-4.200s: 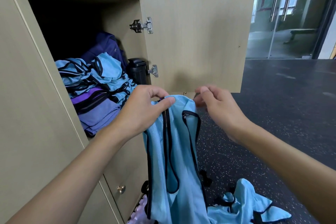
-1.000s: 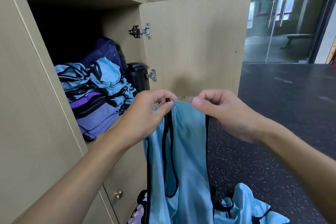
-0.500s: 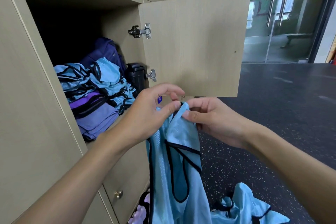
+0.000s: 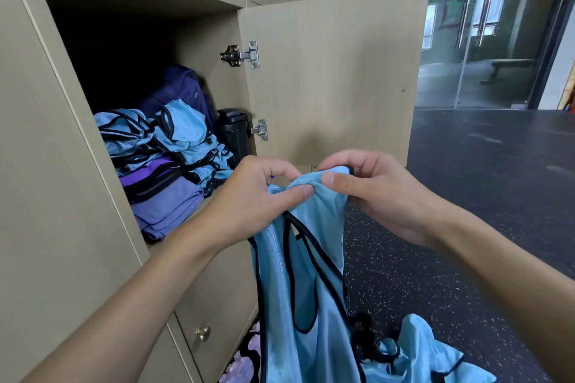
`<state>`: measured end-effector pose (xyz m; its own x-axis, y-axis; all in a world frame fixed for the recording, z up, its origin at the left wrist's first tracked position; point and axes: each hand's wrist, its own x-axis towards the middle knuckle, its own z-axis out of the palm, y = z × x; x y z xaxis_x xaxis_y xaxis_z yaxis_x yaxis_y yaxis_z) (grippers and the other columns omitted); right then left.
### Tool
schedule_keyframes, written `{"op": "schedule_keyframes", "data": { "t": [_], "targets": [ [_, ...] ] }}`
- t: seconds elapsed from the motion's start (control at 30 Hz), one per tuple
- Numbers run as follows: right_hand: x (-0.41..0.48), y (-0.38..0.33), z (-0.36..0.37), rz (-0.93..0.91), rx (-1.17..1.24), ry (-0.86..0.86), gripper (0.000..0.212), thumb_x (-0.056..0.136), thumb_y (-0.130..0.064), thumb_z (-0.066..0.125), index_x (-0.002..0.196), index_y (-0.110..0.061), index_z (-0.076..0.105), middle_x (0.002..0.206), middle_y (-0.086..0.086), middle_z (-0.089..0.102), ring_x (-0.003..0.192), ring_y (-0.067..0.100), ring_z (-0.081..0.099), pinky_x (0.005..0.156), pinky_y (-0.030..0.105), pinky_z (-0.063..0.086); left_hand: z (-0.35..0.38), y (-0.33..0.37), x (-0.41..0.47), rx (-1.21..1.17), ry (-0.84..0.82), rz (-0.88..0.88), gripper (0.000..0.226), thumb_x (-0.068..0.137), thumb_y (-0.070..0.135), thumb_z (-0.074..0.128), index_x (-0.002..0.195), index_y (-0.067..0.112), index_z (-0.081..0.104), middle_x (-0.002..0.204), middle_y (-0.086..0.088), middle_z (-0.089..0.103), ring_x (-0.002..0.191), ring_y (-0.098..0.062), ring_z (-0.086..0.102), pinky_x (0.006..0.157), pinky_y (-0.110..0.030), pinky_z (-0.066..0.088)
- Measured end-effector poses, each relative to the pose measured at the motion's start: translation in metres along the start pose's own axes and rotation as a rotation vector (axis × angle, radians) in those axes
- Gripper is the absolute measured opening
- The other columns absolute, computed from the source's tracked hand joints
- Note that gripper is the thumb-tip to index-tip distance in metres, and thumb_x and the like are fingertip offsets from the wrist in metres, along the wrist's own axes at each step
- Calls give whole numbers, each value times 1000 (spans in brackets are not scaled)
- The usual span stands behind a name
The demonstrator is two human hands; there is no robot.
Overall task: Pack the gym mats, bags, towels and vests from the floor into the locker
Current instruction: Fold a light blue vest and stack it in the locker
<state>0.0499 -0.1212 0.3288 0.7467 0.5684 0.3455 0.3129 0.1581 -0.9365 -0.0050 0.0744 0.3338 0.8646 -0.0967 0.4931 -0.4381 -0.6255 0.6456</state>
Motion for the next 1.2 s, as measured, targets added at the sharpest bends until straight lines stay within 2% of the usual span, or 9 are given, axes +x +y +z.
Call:
{"op": "schedule_keyframes", "data": {
  "t": [0.13, 0.27, 0.33, 0.5, 0.67, 0.8, 0.9, 1.03, 1.2],
  "targets": [
    [1, 0, -7, -16, -102, 4, 14, 84, -25, 66, 81, -12, 71, 83, 12, 64, 80, 22, 54, 77, 37, 43, 1, -2, 1, -60, 86, 24, 12, 92, 26, 67, 81, 26, 72, 82, 9, 71, 79, -10, 64, 78, -33, 48],
    [-6, -10, -7, -9, -151, -196, 12, 87, -18, 63, 81, -8, 67, 77, 5, 60, 74, 14, 52, 72, 22, 45, 2, -4, 2, -99, 84, 30, 23, 97, 8, 60, 92, 28, 69, 96, -6, 68, 86, -35, 64, 83, -51, 52],
    [-9, -14, -1, -7, -163, -292, 9, 82, -19, 66, 81, -10, 69, 82, 3, 62, 78, 11, 54, 74, 18, 45, 3, -1, 1, -118, 80, 56, 31, 97, -2, 56, 99, 27, 66, 101, -9, 65, 86, -27, 65, 88, -47, 51],
    [-2, 7, 14, -65, -229, -100, 1, 77, -23, 75, 77, -24, 75, 125, -4, 62, 122, 1, 54, 102, 24, 41, 5, 8, 2, -186, 92, 141, 24, 92, 9, 54, 107, 27, 61, 100, -1, 60, 80, -45, 62, 74, -62, 50],
    [-4, 11, 17, -47, -223, -44, 14, 89, -9, 70, 77, -14, 72, 71, -9, 64, 67, 1, 53, 67, 14, 43, 4, 6, 2, -175, 109, 135, 25, 96, 4, 56, 98, 28, 61, 92, -9, 60, 63, -48, 51, 51, -53, 40],
    [-3, 10, 16, -47, -215, 95, 11, 91, -12, 69, 81, -10, 73, 77, 12, 69, 72, 10, 56, 70, 24, 47, 1, 3, 0, -138, 12, 57, 6, 90, 27, 65, 92, 31, 61, 78, -28, 59, 57, -35, 44, 52, -37, 35],
    [-2, 8, 13, -34, -223, 198, 11, 91, -15, 70, 82, -9, 74, 78, 17, 67, 71, 17, 55, 70, 35, 47, 0, 1, -3, -64, -32, 36, 28, 75, 46, 74, 89, 27, 59, 89, -17, 67, 66, -32, 52, 60, -40, 44],
    [-1, 3, 9, -41, -219, 274, 16, 91, -19, 70, 75, -15, 72, 70, 5, 58, 66, 16, 48, 64, 34, 42, -2, 2, -4, 15, -10, 8, 29, 69, 35, 80, 78, 25, 54, 62, 14, 50, 55, -9, 39, 53, -24, 34],
    [6, -8, 7, -104, -213, 291, 14, 90, -22, 72, 77, -16, 72, 76, 12, 59, 71, 20, 47, 68, 38, 42, -11, 9, 1, 25, 36, 39, 22, 72, 26, 78, 80, 24, 58, 67, 7, 53, 53, -8, 41, 53, -22, 37]
  ]
}}
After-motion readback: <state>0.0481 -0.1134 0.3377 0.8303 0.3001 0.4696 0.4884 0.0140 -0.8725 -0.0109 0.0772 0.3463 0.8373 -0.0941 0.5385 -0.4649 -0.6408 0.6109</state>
